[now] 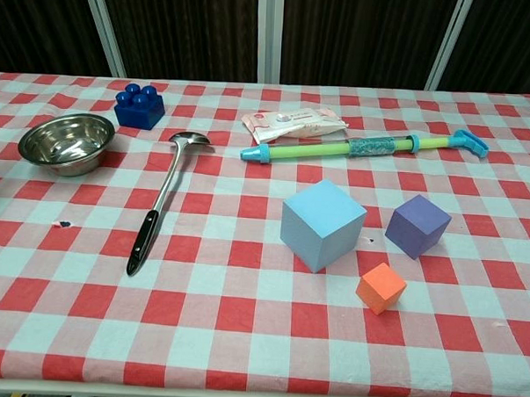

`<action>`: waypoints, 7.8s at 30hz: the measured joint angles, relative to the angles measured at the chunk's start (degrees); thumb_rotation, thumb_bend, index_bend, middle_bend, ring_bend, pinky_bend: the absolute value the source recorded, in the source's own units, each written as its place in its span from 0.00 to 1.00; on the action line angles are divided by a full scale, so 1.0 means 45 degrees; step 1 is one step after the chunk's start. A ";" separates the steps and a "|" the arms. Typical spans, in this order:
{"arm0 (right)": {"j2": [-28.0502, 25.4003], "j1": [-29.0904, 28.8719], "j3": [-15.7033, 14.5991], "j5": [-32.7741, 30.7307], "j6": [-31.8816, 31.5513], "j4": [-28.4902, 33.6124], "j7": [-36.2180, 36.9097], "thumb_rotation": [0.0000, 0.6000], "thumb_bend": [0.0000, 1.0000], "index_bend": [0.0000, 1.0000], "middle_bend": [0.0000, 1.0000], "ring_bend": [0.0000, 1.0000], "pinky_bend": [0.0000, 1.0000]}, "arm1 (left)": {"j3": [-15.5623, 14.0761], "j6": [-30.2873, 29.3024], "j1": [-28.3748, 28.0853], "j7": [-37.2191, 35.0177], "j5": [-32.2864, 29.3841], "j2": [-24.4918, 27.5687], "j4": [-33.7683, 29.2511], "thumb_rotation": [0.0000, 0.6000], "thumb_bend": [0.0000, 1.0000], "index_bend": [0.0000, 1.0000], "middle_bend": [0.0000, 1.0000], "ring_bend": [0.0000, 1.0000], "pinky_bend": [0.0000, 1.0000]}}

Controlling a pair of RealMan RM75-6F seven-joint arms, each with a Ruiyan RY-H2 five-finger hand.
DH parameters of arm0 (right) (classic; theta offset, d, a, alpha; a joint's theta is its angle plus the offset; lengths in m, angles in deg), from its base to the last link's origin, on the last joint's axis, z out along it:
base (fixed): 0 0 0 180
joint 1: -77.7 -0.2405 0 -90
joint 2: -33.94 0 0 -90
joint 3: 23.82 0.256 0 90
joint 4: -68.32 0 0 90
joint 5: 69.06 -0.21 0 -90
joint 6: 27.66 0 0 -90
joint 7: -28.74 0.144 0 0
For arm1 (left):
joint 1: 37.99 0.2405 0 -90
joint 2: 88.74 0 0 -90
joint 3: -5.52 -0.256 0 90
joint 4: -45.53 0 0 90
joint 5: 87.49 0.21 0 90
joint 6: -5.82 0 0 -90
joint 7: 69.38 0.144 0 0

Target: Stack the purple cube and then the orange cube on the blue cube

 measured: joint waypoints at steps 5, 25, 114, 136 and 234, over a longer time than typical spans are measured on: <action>0.0013 -0.0097 -0.0022 0.0021 0.0093 -0.0089 0.0084 1.00 0.07 0.21 0.22 0.03 0.00 | 0.0054 0.0057 0.0015 -0.0075 -0.0106 0.0036 0.0024 1.00 0.05 0.26 0.25 0.22 0.30; -0.0278 -0.2286 0.0252 0.0967 0.2475 -0.1077 -0.0152 1.00 0.13 0.21 0.27 0.07 0.00 | 0.0026 -0.0080 0.0049 -0.0172 0.0068 0.0094 -0.0131 1.00 0.05 0.26 0.24 0.22 0.30; 0.0059 -0.6937 0.0449 0.1056 0.5245 -0.0786 -0.0605 1.00 0.21 0.17 0.44 0.13 0.03 | 0.0393 0.0348 0.0124 -0.0085 -0.0956 0.0222 0.0123 1.00 0.05 0.26 0.20 0.22 0.30; 0.0987 -0.8659 0.0717 -0.3704 0.5727 0.1286 -0.4879 1.00 0.21 0.17 0.44 0.14 0.03 | 0.0457 0.0646 0.0111 -0.0373 -0.1249 0.0358 0.0238 1.00 0.05 0.26 0.20 0.22 0.30; -0.0301 -0.8652 -0.1685 -0.3266 0.0708 0.4377 -0.6183 1.00 0.04 0.09 0.32 0.10 0.00 | 0.0546 0.0932 0.0143 -0.1077 -0.1469 0.0493 0.0444 1.00 0.05 0.27 0.20 0.22 0.30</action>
